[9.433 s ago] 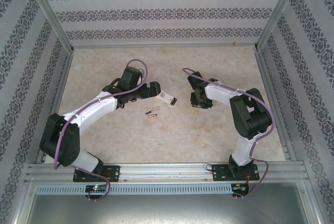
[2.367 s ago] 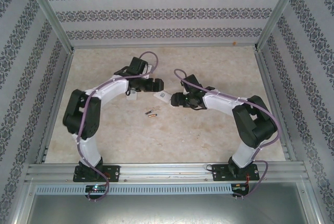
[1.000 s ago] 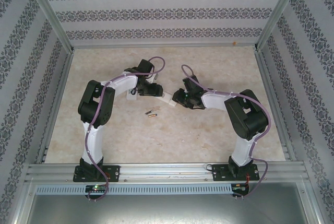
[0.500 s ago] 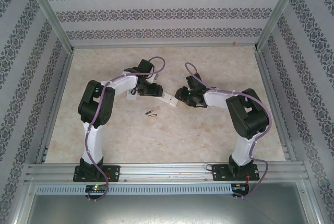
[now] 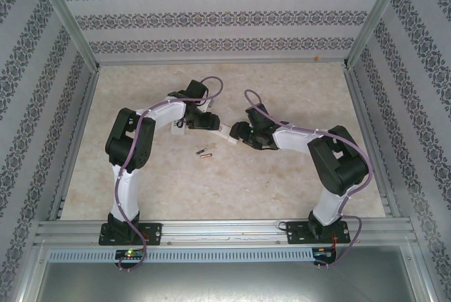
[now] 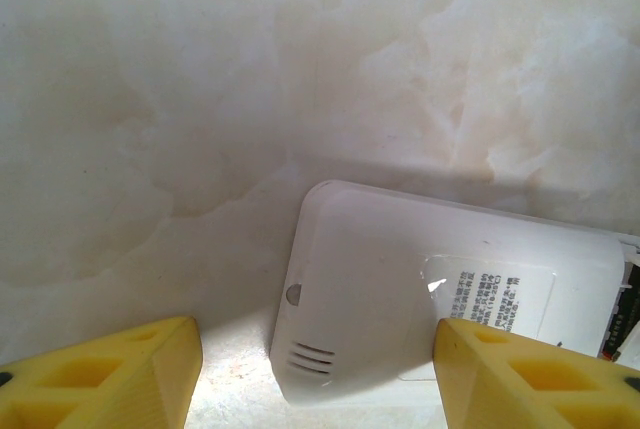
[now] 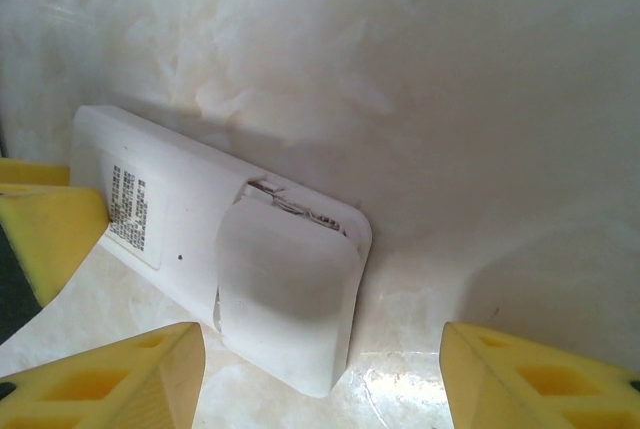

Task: Load the batteries into the remote control

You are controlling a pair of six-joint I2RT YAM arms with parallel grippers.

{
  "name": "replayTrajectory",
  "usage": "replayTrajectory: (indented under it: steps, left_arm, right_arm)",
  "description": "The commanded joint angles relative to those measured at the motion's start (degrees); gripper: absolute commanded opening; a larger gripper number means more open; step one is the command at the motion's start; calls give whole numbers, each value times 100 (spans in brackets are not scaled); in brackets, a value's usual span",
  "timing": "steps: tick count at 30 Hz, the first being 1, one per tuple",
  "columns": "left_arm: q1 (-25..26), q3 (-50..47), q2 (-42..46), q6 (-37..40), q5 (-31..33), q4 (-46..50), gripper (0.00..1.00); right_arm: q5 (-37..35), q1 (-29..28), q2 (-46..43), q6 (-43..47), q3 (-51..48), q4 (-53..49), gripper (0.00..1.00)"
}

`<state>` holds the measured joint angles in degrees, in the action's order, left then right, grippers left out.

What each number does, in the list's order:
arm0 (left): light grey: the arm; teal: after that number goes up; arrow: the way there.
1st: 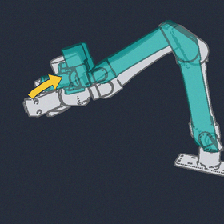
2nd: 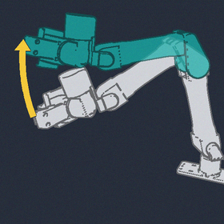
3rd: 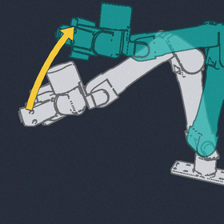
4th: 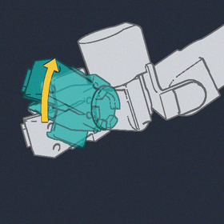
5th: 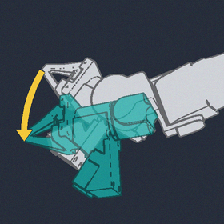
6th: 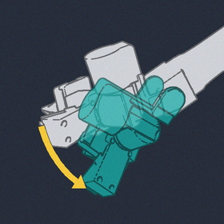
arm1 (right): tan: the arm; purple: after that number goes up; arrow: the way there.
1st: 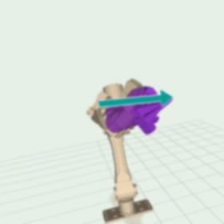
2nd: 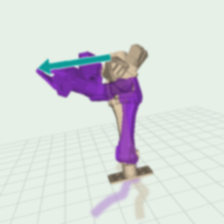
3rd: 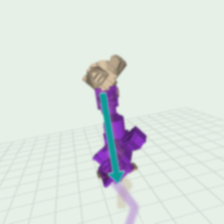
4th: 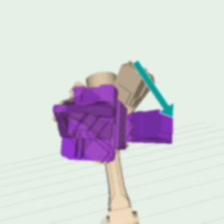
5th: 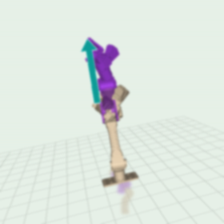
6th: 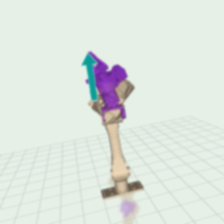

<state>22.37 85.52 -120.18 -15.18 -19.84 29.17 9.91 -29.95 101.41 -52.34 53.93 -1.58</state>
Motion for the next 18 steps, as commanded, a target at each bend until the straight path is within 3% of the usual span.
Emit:
replayTrajectory:
  steps: [1, 8, 13, 18]
  left_arm:
    - [7, -126, -119, 46, -152, -26, 65]
    - [11, -99, -127, 94, -100, 25, 65]
    - [4, -74, -170, 103, -110, 32, 65]
    - [12, -57, -165, 103, -104, 45, 65]
  right_arm:
    - [-231, -88, 273, -156, 258, -145, 63]
    - [-348, -160, 646, -162, 561, -365, 53]
    - [-271, -164, 740, -139, 685, -404, 54]
    - [-308, -41, 701, -170, 734, -471, 47]
